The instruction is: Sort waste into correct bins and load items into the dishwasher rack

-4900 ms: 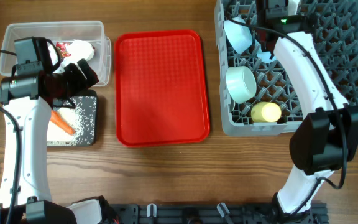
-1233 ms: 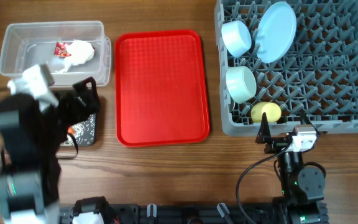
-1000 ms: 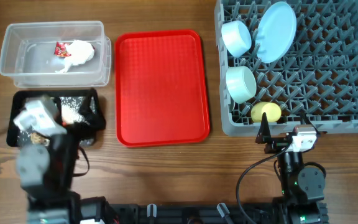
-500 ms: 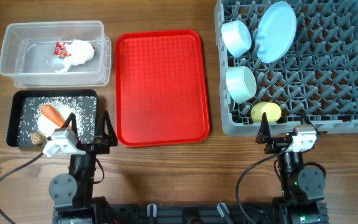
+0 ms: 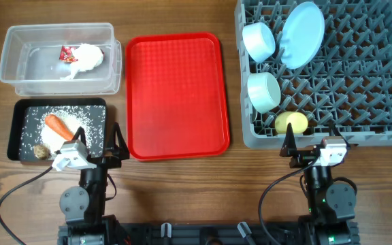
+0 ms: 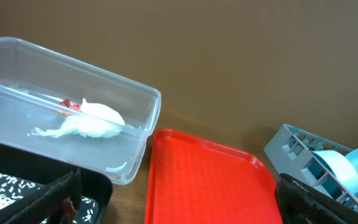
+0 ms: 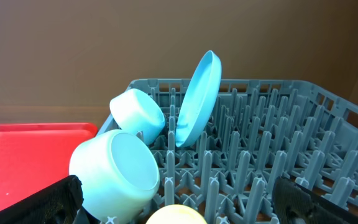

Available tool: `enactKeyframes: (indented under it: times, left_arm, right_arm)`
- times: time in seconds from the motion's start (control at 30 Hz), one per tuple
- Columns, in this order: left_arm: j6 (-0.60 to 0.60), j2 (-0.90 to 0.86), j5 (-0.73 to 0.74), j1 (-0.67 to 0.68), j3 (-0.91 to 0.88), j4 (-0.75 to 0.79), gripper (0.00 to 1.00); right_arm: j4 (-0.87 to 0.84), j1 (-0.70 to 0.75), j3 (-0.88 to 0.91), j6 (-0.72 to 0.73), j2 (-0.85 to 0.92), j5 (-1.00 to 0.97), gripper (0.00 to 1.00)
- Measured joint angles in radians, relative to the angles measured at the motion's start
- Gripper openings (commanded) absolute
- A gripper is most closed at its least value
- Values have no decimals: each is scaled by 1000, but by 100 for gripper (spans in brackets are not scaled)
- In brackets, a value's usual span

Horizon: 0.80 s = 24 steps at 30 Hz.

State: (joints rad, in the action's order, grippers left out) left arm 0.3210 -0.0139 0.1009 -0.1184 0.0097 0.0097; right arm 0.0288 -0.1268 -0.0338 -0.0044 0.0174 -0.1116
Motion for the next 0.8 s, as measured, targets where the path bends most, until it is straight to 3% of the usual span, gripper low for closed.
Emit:
enactKeyframes:
  times: [0.17, 0.8]
  left_arm:
    - [0, 0, 0, 0, 0, -73, 100]
    - [0, 0, 0, 0, 0, -73, 100]
  right_arm:
    - [0, 0, 0, 0, 0, 0, 100]
    - [0, 0, 0, 0, 0, 0, 100]
